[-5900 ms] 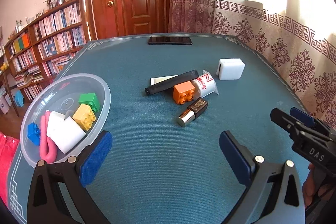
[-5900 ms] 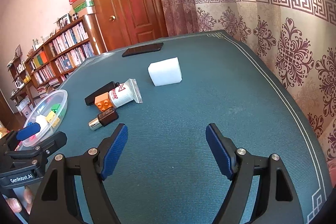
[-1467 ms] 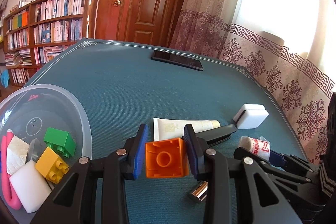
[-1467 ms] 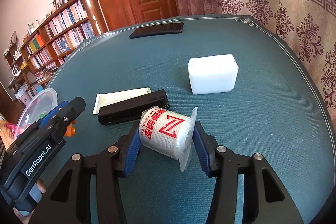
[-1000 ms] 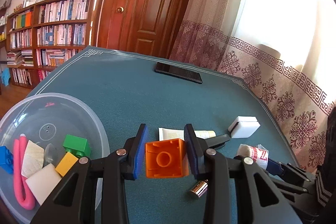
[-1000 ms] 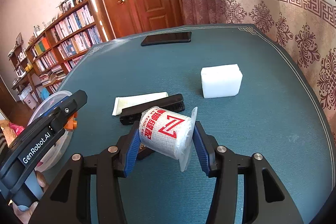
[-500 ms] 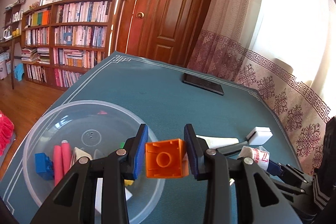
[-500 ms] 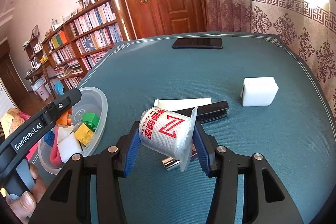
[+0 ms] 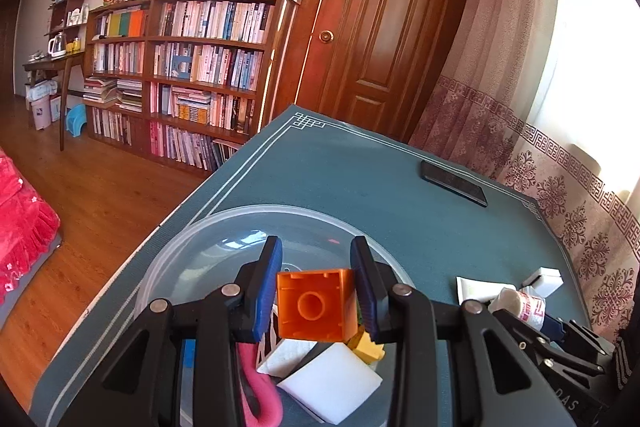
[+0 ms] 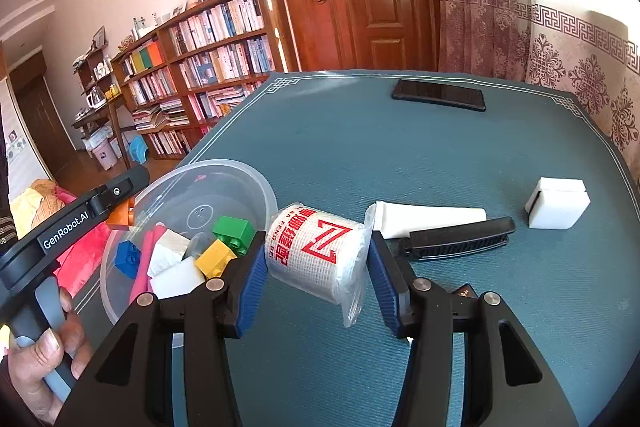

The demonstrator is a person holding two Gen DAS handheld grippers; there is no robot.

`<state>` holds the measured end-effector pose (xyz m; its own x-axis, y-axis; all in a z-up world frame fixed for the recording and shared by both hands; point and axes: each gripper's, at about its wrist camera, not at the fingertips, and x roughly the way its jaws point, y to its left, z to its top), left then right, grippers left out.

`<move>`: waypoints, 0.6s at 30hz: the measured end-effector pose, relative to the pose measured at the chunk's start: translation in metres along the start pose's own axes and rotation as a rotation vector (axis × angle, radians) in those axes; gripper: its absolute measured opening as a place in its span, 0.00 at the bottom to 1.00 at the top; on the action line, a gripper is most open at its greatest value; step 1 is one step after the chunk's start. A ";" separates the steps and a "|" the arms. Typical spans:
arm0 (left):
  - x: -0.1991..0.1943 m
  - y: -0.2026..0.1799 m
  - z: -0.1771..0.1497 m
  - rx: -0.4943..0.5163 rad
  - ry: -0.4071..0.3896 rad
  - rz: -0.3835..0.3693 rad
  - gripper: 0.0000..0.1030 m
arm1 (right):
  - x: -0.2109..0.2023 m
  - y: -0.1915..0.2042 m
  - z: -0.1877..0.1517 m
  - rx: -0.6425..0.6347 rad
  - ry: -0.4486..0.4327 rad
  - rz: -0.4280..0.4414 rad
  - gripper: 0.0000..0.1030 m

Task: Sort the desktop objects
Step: 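Open the left gripper over the bowl to drop the orange block while the right drops the tape roll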

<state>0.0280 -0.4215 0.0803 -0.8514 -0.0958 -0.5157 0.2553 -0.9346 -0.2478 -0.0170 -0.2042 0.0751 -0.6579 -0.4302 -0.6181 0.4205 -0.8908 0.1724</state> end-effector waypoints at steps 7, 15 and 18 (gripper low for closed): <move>0.002 0.006 0.000 -0.008 0.008 0.002 0.39 | 0.010 0.024 0.006 -0.043 0.000 0.038 0.51; -0.014 0.022 0.007 -0.083 -0.062 0.015 0.98 | 0.022 0.054 0.011 -0.090 -0.001 0.141 0.51; -0.019 0.024 0.010 -0.076 -0.080 0.030 0.98 | 0.025 0.063 0.009 -0.107 0.008 0.175 0.51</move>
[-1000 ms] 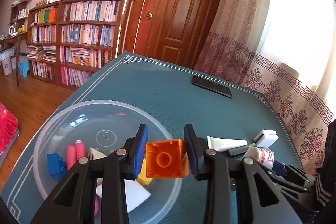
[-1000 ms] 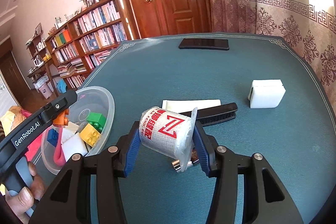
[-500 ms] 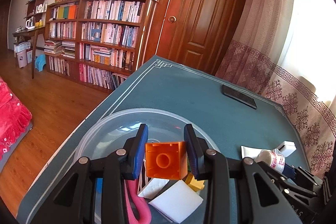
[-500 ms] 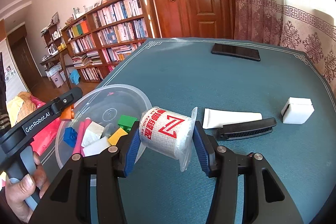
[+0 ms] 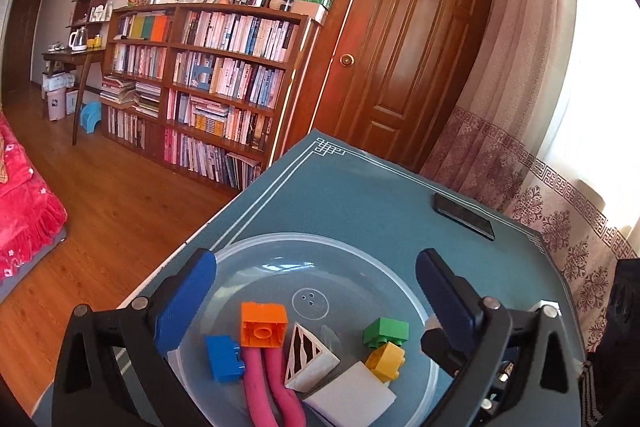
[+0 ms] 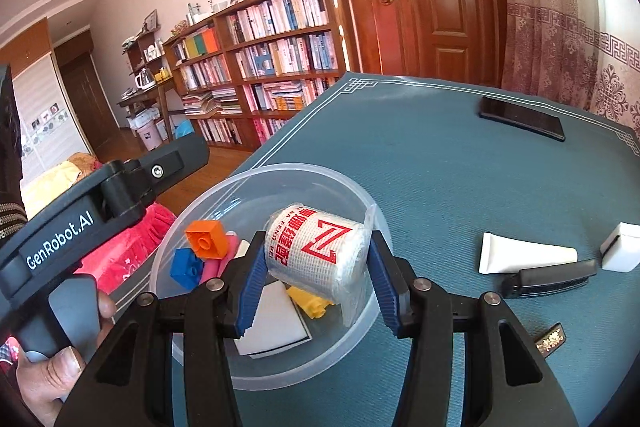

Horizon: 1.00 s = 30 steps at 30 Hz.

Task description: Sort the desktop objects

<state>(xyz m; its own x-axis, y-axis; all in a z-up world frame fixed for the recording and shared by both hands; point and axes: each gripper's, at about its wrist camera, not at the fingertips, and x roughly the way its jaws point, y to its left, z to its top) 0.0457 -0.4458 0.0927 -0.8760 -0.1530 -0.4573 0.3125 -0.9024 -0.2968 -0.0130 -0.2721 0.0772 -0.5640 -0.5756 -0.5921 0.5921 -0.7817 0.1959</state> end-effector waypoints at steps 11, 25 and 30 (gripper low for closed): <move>-0.002 0.003 0.003 -0.014 0.016 -0.005 0.99 | -0.003 0.000 -0.008 0.011 0.013 0.045 0.59; -0.007 -0.009 0.004 0.017 0.027 -0.040 0.99 | -0.024 -0.003 -0.026 0.035 0.014 0.023 0.60; -0.010 -0.019 0.001 0.043 0.034 -0.058 0.99 | -0.038 -0.012 -0.035 0.066 0.004 -0.004 0.60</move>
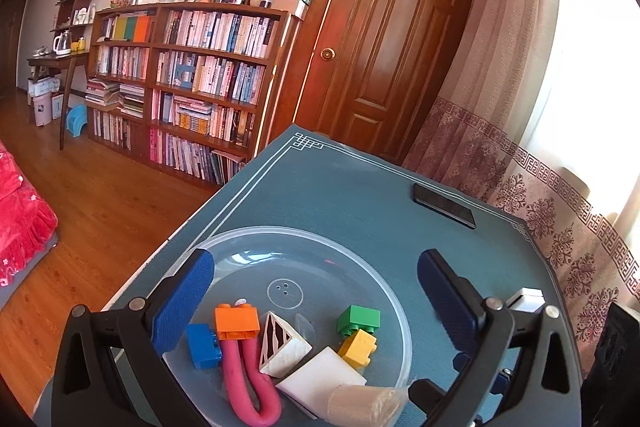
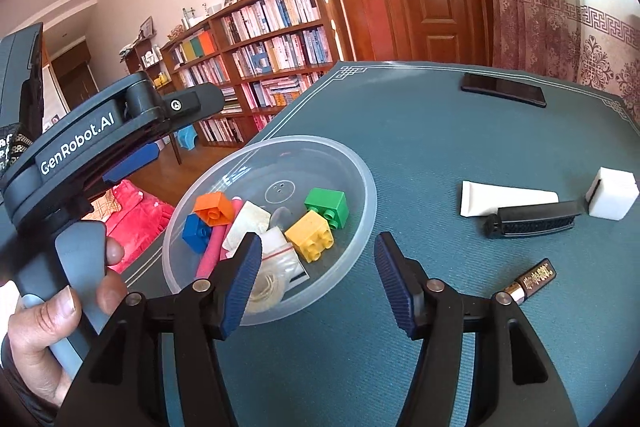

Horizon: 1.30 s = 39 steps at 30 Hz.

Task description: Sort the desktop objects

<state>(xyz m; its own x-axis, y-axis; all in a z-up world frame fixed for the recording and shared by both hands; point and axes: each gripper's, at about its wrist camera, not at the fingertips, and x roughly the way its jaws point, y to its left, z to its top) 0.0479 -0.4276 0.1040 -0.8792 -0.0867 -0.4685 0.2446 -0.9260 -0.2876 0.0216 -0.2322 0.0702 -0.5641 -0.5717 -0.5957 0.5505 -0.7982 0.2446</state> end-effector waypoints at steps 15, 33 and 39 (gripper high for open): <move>-0.024 -0.041 -0.005 0.106 -0.001 -0.104 0.99 | -0.053 -0.011 -0.034 0.074 -0.044 -0.111 0.60; -0.010 -0.098 -0.052 0.294 0.091 -0.149 0.99 | -0.106 -0.067 -0.065 0.205 -0.126 -0.257 0.60; -0.015 -0.108 -0.060 0.325 0.105 -0.185 0.99 | -0.116 -0.070 -0.069 0.219 -0.152 -0.276 0.60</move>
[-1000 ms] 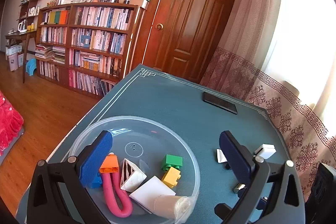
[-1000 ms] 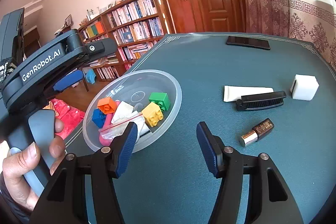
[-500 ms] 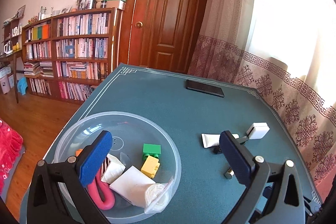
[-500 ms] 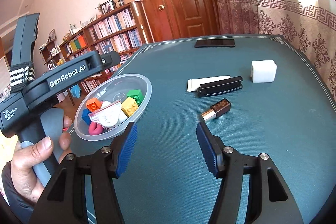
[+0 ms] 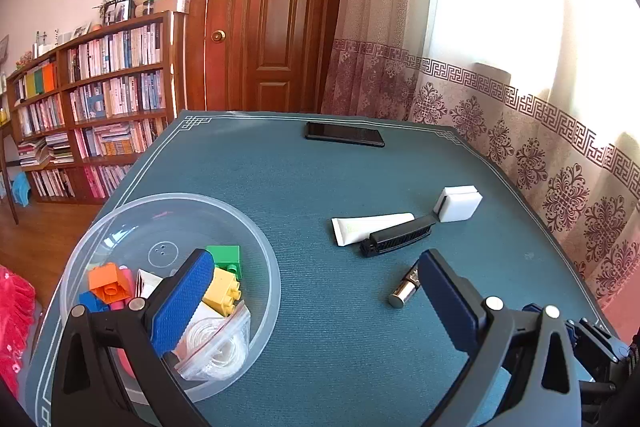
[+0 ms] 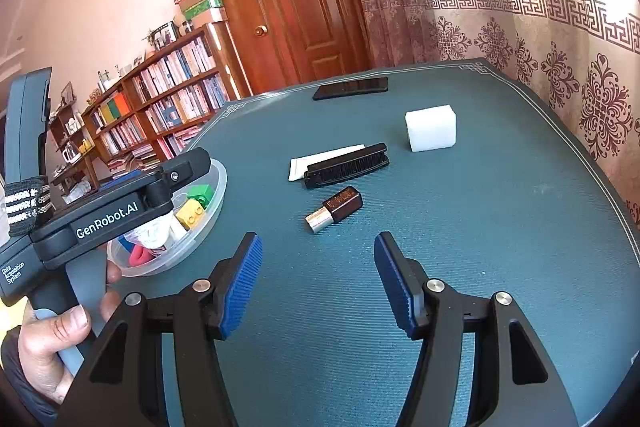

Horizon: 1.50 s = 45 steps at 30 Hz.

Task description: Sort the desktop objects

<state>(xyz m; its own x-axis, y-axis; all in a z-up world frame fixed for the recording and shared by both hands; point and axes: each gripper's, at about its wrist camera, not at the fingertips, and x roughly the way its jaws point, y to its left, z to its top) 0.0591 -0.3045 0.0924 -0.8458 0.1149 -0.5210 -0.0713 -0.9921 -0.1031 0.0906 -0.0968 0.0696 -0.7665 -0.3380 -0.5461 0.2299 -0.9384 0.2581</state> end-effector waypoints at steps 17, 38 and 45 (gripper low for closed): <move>-0.006 0.000 -0.001 -0.015 -0.008 0.005 0.99 | -0.017 0.006 -0.007 -0.014 -0.033 0.023 0.60; 0.015 -0.029 -0.018 0.089 0.036 -0.022 0.99 | -0.001 -0.039 -0.004 0.048 -0.022 -0.048 0.60; 0.049 -0.051 -0.023 0.117 0.096 -0.066 0.99 | 0.013 -0.079 0.002 0.107 0.008 -0.118 0.60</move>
<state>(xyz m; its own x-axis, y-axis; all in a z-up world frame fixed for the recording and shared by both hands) 0.0339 -0.2476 0.0525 -0.7834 0.1785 -0.5954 -0.1907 -0.9807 -0.0431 0.0613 -0.0266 0.0442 -0.7793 -0.2264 -0.5843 0.0726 -0.9588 0.2747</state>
